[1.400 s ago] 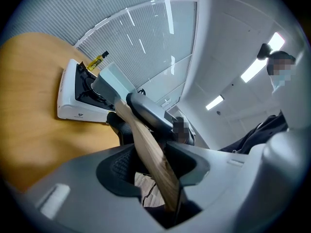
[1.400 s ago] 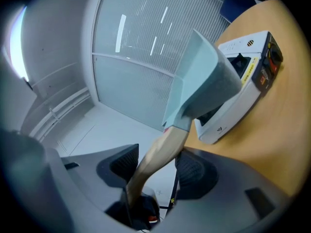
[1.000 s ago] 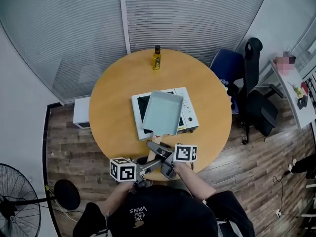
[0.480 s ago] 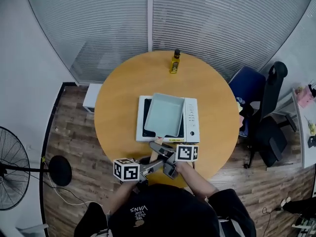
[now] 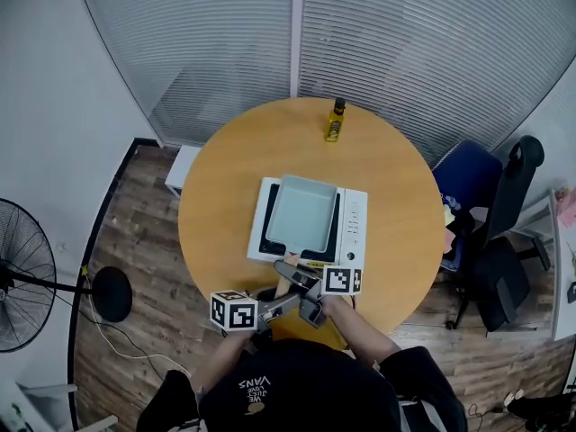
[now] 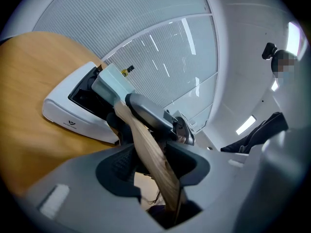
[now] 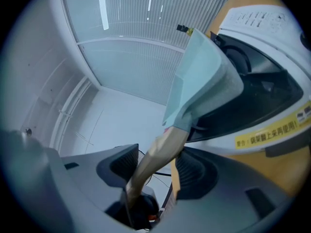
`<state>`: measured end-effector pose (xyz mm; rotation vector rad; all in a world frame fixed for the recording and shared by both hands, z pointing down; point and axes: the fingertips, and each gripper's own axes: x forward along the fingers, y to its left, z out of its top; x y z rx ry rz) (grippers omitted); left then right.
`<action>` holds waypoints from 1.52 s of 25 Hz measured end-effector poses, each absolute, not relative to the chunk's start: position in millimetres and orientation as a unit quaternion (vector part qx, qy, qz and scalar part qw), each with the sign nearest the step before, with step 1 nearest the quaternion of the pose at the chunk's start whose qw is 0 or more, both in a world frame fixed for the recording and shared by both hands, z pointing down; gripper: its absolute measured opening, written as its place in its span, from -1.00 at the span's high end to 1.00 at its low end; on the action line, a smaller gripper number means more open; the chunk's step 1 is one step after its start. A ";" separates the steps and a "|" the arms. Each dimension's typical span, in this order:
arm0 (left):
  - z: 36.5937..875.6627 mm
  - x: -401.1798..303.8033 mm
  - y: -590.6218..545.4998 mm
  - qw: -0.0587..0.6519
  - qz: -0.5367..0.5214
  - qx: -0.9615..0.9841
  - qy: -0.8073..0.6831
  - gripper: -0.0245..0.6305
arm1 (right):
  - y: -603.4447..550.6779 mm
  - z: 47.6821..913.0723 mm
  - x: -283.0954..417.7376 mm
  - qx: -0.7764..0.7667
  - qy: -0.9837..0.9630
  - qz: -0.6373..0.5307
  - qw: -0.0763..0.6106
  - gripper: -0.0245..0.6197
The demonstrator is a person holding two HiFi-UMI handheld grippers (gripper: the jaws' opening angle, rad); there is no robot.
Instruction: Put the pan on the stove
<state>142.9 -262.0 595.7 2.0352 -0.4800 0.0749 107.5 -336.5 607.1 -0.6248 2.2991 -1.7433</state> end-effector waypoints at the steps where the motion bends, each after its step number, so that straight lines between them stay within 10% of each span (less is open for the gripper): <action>1: 596.5 143.7 -262.5 0.501 0.030 0.841 -0.201 0.39 | -336.7 607.9 107.9 -0.208 0.776 -0.589 0.094 0.24; 38: 587.7 130.3 -248.6 0.479 -0.065 0.817 -0.314 0.00 | -301.3 602.3 157.5 -0.242 0.796 -0.553 0.053 0.12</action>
